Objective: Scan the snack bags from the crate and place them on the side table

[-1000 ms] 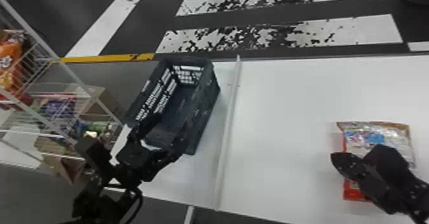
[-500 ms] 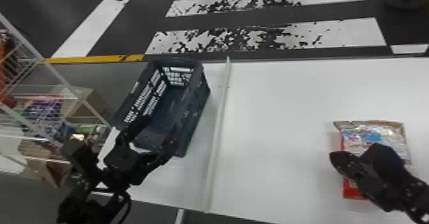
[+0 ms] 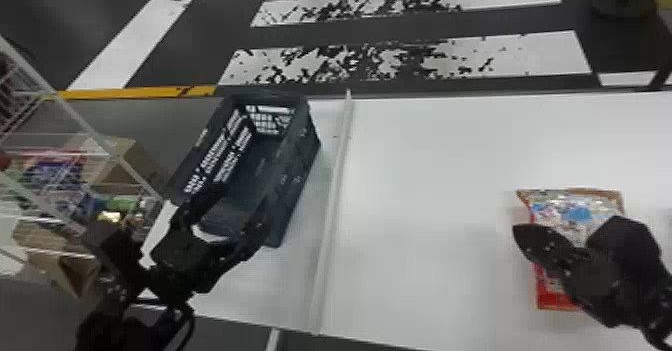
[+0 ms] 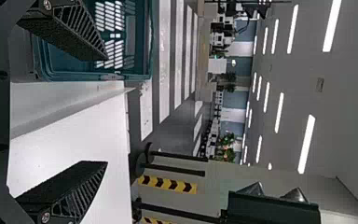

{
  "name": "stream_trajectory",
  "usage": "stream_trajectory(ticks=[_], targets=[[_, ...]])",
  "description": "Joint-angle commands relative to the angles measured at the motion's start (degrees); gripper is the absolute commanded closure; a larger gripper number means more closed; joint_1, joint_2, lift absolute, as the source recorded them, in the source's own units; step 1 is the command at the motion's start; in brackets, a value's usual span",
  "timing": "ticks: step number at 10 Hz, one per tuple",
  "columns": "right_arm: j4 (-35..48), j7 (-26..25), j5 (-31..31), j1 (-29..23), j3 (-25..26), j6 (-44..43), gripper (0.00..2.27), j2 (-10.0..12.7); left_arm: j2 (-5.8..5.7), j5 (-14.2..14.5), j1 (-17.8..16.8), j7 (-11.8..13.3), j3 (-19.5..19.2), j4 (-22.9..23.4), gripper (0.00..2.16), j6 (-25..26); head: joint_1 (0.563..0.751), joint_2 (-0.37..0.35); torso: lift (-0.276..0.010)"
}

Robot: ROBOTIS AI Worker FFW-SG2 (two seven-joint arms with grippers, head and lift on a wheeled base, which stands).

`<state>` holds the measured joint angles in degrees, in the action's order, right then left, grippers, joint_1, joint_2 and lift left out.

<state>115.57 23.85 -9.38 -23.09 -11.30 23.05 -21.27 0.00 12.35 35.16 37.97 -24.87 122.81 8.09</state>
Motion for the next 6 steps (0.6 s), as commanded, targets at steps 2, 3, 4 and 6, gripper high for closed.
stream_trajectory(ticks=[2, 3, 4, 6], targets=[[7.2, 0.0, 8.8, -3.8, 9.4, -0.4, 0.82, 2.1, 0.15, 1.4, 0.3, -0.1, 0.0, 1.4, 0.08, 0.0, 0.695, 0.235, -0.094], [7.9, 0.0, 11.0, -4.3, 13.9, 0.1, 0.25, 3.7, 0.15, 1.5, 0.3, -1.0, 0.4, 2.0, 0.08, 0.0, 0.695, 0.223, -0.094], [7.8, 0.0, 13.0, -4.3, 18.4, 1.7, 0.11, 4.8, 0.15, 1.7, 0.3, -1.9, 1.3, 2.7, 0.08, 0.0, 0.695, 0.187, -0.094], [5.3, 0.0, 14.7, -4.4, 25.4, 2.7, 0.11, 5.8, 0.15, 1.7, 0.3, -5.5, 3.9, 4.0, 0.08, 0.1, 0.695, 0.066, -0.094]])
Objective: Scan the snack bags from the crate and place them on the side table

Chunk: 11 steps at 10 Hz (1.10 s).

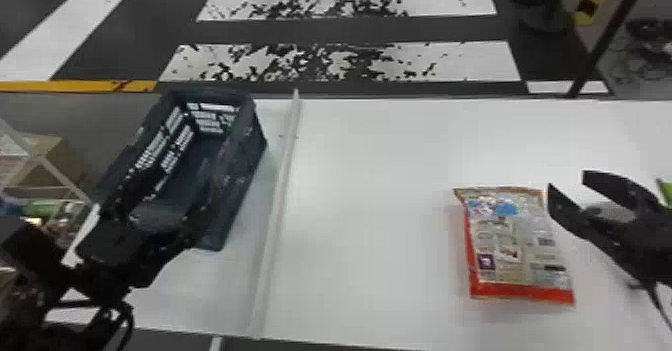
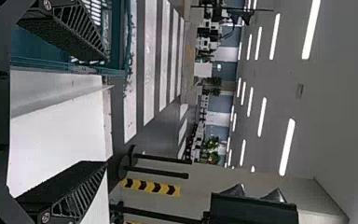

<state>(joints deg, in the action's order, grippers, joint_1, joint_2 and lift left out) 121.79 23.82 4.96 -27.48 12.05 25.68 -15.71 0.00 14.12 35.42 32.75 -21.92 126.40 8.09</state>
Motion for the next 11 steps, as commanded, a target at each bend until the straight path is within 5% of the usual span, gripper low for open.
stream_trajectory(ticks=[1, 6, 11], targets=[[-3.0, 0.0, 0.3, 0.0, 4.5, -0.1, 0.11, 0.3, 0.15, -0.5, 0.0, -2.2, 2.4, 1.0, 0.08, 0.1, 0.695, 0.006, -0.094], [-13.1, 2.6, 1.5, 0.8, 8.9, -1.3, 0.11, -0.6, 0.15, -4.5, 0.4, -9.8, 9.4, 1.5, 0.08, 1.5, 0.695, -0.177, -0.094], [-22.2, 3.3, 0.5, 5.8, 6.9, -0.4, 0.12, -2.8, 0.15, -6.2, 0.3, -10.8, 12.4, -0.9, 0.08, 1.5, 0.695, -0.247, -0.094]])
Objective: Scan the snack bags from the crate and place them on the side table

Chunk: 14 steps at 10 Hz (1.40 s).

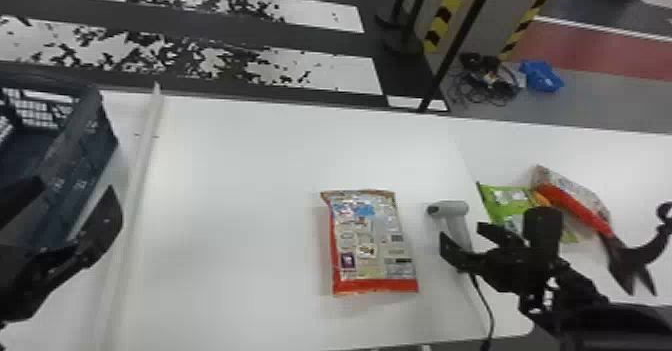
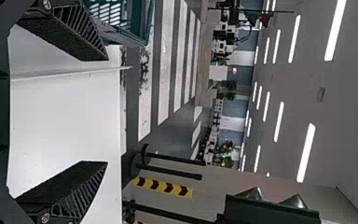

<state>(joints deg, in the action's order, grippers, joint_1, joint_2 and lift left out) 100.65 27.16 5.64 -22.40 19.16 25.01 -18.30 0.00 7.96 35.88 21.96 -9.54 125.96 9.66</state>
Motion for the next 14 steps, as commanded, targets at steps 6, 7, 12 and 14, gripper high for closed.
stream_trajectory(ticks=[6, 7, 12, 14], targets=[[-5.3, 0.0, -1.9, 5.0, -1.3, 5.2, 2.17, -1.7, 0.15, -0.3, -0.6, 0.0, 0.5, -0.8, 0.08, 0.3, 0.695, -0.280, -0.094], [-4.4, 0.0, -1.3, 4.5, -0.9, 5.9, 2.22, -1.7, 0.15, -0.6, -0.6, -0.1, 0.8, -0.7, 0.08, 0.3, 0.695, -0.283, -0.094], [13.1, 0.7, 2.7, -5.1, 3.9, 18.5, 2.22, 1.2, 0.15, -1.6, -1.4, -0.4, 2.0, -0.8, 0.08, 2.4, 0.695, -0.300, -0.094], [18.6, 2.4, 4.1, -7.6, 4.0, 23.3, 2.22, 2.5, 0.15, -1.6, -1.5, -0.6, 1.9, -1.0, 0.08, 2.6, 0.695, -0.283, -0.094]])
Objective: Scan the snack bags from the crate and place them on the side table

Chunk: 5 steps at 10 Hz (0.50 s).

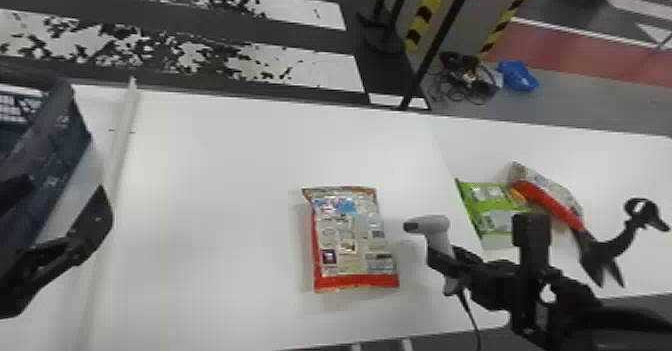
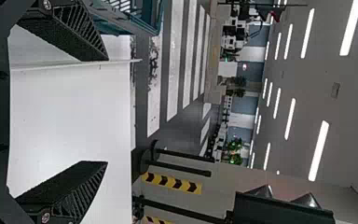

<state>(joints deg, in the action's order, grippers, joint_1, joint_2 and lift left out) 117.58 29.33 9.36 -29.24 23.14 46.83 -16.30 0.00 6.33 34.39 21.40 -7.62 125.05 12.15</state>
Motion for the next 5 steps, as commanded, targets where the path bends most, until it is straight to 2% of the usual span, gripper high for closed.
stream_trajectory(ticks=[1, 5], targets=[[3.8, 1.1, 0.7, -1.7, 0.0, 2.9, 2.22, 1.0, 0.15, 0.0, 0.0, -0.1, 0.0, -0.2, 0.08, 0.1, 0.695, -0.264, -0.094], [7.2, 2.3, 1.6, -2.5, -1.3, 5.3, 2.22, 1.6, 0.15, 0.1, -0.4, -0.1, 0.0, -0.7, 0.08, 0.1, 0.695, -0.206, -0.094]])
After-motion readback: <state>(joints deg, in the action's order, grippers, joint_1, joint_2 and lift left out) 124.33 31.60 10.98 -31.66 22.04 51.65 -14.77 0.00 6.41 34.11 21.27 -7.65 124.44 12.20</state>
